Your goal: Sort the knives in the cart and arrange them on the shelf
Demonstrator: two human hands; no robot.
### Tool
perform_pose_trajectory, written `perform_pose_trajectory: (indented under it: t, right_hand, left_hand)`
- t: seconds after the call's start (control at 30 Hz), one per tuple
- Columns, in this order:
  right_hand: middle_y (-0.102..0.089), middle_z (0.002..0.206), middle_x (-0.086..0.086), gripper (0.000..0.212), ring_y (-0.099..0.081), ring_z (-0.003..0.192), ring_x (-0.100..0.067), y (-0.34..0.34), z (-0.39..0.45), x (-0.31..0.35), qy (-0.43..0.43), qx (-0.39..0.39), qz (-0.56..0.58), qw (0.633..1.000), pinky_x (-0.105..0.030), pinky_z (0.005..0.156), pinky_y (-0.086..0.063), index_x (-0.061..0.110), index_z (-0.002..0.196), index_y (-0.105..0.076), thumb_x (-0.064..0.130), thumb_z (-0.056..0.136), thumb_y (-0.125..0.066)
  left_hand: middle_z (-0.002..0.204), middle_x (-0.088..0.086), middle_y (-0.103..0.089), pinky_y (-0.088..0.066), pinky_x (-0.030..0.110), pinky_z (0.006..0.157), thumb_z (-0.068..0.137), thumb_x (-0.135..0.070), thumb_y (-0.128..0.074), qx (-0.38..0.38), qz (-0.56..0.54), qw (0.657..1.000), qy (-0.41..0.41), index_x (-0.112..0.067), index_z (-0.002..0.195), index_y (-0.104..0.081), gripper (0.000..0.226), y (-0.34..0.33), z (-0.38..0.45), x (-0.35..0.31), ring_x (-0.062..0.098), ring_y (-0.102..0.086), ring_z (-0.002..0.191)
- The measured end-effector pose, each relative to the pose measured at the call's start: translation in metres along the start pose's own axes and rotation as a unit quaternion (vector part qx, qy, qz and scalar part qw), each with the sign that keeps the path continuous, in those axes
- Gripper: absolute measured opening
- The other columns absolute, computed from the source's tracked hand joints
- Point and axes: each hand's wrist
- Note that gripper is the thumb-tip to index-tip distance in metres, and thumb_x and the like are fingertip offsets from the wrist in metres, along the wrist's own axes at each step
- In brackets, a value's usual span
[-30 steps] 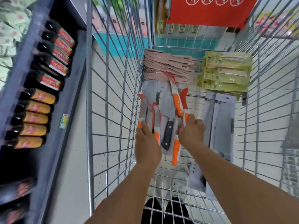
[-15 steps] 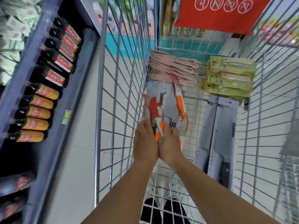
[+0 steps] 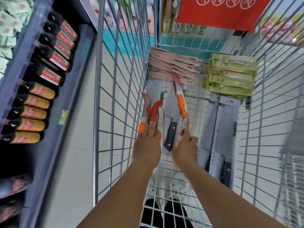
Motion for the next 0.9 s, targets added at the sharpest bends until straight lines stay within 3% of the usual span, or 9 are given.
perform_pose_trajectory:
  t: [0.17, 0.3, 0.43, 0.53, 0.57, 0.63, 0.77, 0.83, 0.9]
  right_hand:
    - [-0.034, 0.129, -0.008, 0.074, -0.05, 0.106, -0.028, 0.003, 0.001, 0.001, -0.016, -0.034, 0.075, 0.997, -0.037, 0.084, -0.044, 0.027, 0.143, -0.018, 0.01, 0.084, -0.061]
    - [-0.035, 0.121, -0.002, 0.072, -0.049, 0.093, -0.017, 0.009, -0.012, 0.009, 0.075, 0.01, 0.114, 0.991, -0.03, 0.077, -0.042, 0.031, 0.14, -0.025, 0.007, 0.082, -0.061]
    - [-0.049, 0.117, 0.001, 0.046, -0.055, 0.097, -0.012, 0.001, -0.008, 0.024, 0.194, 0.038, 0.066, 0.978, -0.031, 0.086, -0.05, 0.029, 0.127, -0.044, 0.014, 0.087, -0.06]
    - [-0.055, 0.092, -0.001, 0.014, -0.054, 0.081, -0.011, 0.001, -0.001, 0.031, 0.262, 0.068, 0.007, 0.963, -0.019, 0.073, -0.045, 0.014, 0.1, -0.055, 0.003, 0.092, -0.05]
    - [-0.059, 0.086, -0.003, 0.015, -0.056, 0.078, -0.014, 0.002, 0.002, 0.032, 0.269, 0.062, 0.01, 0.961, -0.022, 0.071, -0.046, 0.011, 0.096, -0.06, 0.001, 0.092, -0.049]
    - [-0.069, 0.095, -0.007, 0.021, -0.063, 0.089, -0.023, 0.007, 0.003, 0.035, 0.26, 0.073, 0.037, 0.962, -0.031, 0.082, -0.05, 0.006, 0.104, -0.066, 0.002, 0.092, -0.049]
    - [-0.06, 0.087, 0.003, 0.028, -0.056, 0.079, -0.011, 0.022, 0.021, 0.033, 0.2, 0.008, 0.04, 0.979, -0.014, 0.071, -0.04, 0.009, 0.105, -0.068, 0.003, 0.092, -0.045]
    - [-0.058, 0.112, -0.004, 0.037, -0.054, 0.105, -0.023, 0.03, 0.043, 0.033, 0.196, -0.078, 0.004, 0.978, -0.025, 0.088, -0.043, 0.015, 0.122, -0.059, 0.002, 0.091, -0.044]
    - [-0.035, 0.145, -0.009, 0.059, -0.033, 0.131, -0.032, 0.036, 0.066, 0.032, 0.173, -0.094, -0.062, 0.978, -0.042, 0.107, -0.035, 0.022, 0.144, -0.034, 0.004, 0.09, -0.047]
  left_hand:
    - [0.16, 0.003, 0.006, -0.008, 0.037, 0.117, 0.093, -0.01, -0.05, -0.001, -0.022, 1.0, 0.015, -0.012, 0.15, -0.016, 0.067, 0.003, -0.001, -0.003, 0.023, 0.008, 0.147]
    - [0.16, 0.002, 0.006, -0.006, 0.035, 0.118, 0.097, -0.01, -0.043, -0.034, -0.051, 0.997, 0.036, -0.013, 0.152, -0.003, 0.068, 0.012, -0.003, -0.008, 0.02, 0.007, 0.147]
    - [0.16, -0.003, 0.012, -0.004, 0.031, 0.119, 0.098, -0.008, -0.035, -0.089, -0.07, 0.993, 0.027, -0.022, 0.152, 0.003, 0.068, 0.018, -0.008, -0.012, 0.016, 0.009, 0.147]
    - [0.16, -0.006, 0.009, -0.002, 0.034, 0.119, 0.101, -0.011, -0.029, -0.074, -0.062, 0.995, -0.002, -0.029, 0.152, -0.002, 0.06, 0.016, -0.002, -0.01, 0.016, 0.011, 0.147]
    - [0.16, -0.005, 0.007, -0.001, 0.034, 0.119, 0.101, -0.011, -0.029, -0.06, -0.063, 0.996, -0.003, -0.029, 0.152, -0.004, 0.059, 0.014, 0.002, -0.009, 0.016, 0.011, 0.147]
    - [0.161, -0.004, 0.005, -0.001, 0.034, 0.118, 0.1, -0.011, -0.034, -0.038, -0.059, 0.998, 0.001, -0.025, 0.152, -0.005, 0.061, 0.01, 0.008, -0.006, 0.016, 0.009, 0.147]
    - [0.161, 0.001, 0.003, -0.006, 0.037, 0.119, 0.098, -0.022, -0.041, -0.014, -0.026, 1.0, 0.005, -0.015, 0.152, -0.008, 0.064, 0.005, 0.01, -0.006, 0.022, 0.008, 0.147]
    - [0.161, 0.002, 0.001, -0.006, 0.038, 0.118, 0.099, -0.027, -0.038, -0.02, -0.034, 0.999, 0.017, -0.014, 0.151, -0.014, 0.059, 0.005, 0.01, -0.007, 0.022, 0.009, 0.147]
    - [0.161, 0.001, -0.002, -0.005, 0.036, 0.118, 0.1, -0.028, -0.037, -0.032, -0.056, 0.997, 0.03, -0.015, 0.149, -0.018, 0.055, 0.007, 0.013, -0.008, 0.021, 0.007, 0.147]
Point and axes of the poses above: each hand's wrist, its own z-axis towards the middle knuckle, its own y-axis out of the back of the hand, x = y × z
